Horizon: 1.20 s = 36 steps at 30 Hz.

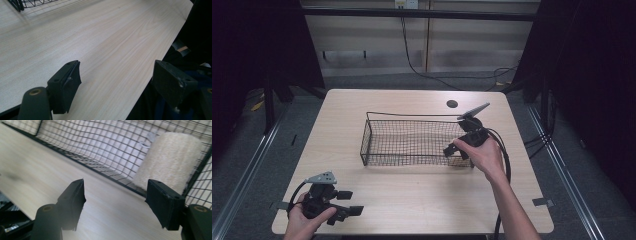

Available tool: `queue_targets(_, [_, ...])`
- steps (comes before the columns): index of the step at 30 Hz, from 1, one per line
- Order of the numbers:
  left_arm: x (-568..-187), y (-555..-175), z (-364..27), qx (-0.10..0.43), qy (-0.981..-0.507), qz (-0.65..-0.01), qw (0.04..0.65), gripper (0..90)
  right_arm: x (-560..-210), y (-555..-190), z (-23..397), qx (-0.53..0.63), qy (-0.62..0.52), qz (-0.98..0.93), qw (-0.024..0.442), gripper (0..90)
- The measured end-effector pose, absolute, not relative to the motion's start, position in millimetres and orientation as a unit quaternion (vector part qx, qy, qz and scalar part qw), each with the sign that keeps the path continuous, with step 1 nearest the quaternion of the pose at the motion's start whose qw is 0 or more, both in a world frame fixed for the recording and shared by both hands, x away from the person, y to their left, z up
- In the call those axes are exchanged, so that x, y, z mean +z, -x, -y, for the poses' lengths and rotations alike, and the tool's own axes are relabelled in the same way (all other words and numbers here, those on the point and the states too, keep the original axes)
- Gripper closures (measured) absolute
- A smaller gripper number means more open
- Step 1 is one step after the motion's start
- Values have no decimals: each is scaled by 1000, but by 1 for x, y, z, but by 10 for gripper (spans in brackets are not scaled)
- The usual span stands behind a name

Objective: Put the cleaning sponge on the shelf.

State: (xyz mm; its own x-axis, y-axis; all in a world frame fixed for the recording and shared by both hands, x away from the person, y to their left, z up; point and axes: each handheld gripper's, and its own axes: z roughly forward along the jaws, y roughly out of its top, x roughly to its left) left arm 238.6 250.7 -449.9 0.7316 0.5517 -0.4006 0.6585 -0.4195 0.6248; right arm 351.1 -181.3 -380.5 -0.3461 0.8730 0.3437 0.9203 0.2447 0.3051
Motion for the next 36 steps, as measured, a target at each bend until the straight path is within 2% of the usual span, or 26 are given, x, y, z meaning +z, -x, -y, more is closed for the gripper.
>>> queue_targets(24, [-450,-239,-252,-63,-839,-361,401,225,-385,-307,184,-268,516,812,59,359])
queue_targets(36, [-451,-238,-250,-63,-839,-364,400,225,-404,-290,189,-268,514,813,63,375])
